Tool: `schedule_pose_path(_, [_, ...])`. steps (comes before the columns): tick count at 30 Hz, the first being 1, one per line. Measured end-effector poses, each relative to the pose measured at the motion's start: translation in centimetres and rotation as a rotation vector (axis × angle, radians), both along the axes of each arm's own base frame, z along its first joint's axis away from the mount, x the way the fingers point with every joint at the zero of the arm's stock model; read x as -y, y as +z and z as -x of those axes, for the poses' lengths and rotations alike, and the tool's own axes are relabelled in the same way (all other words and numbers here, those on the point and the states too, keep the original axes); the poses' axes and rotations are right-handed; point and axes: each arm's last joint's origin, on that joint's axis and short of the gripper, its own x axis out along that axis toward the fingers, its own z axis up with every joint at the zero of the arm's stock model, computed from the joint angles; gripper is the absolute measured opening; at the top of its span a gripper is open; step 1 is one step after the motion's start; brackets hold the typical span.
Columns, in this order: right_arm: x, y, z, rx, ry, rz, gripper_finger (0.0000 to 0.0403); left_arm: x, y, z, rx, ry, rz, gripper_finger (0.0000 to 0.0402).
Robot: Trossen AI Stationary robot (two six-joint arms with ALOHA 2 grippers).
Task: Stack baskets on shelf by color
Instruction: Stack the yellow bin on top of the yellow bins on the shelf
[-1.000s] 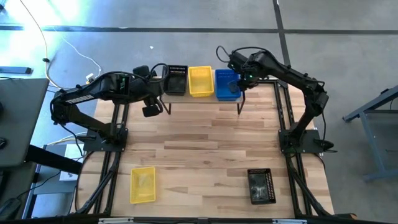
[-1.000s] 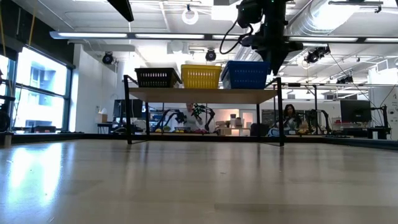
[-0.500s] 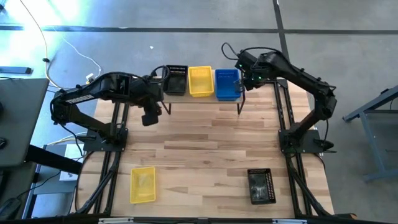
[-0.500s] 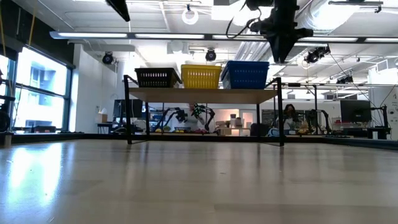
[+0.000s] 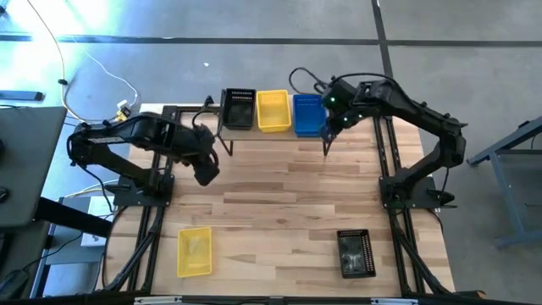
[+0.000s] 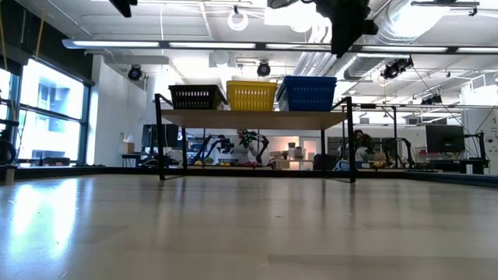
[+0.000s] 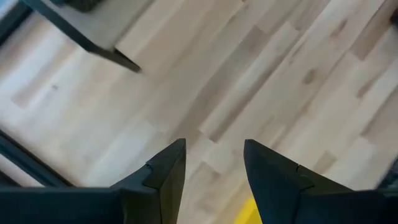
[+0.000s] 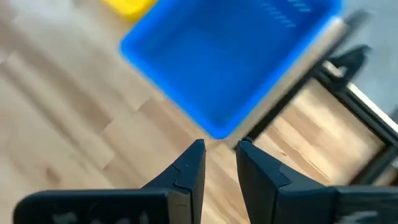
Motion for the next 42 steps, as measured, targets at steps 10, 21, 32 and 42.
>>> schedule_pose_path(10, [-3.1,0.0,-1.2,-0.006,0.243,0.011,0.0078,5.1,-2.6,-0.4,-0.002,0.179,0.128,0.0151])
schedule_pose_path(21, [-4.1,0.1,-1.5,-0.012,0.336,0.035,0.0078,11.4,-7.3,0.8,-0.016,0.335,0.229,0.0151])
schedule_pose_path(32, [-4.1,0.0,-1.6,-0.016,0.346,0.039,0.0078,15.7,-11.2,3.2,-0.012,0.486,0.304,0.0152])
schedule_pose_path(42, [-4.1,0.1,-1.6,-0.012,0.346,0.041,0.0078,18.6,-14.0,4.4,-0.073,0.544,0.359,0.0152])
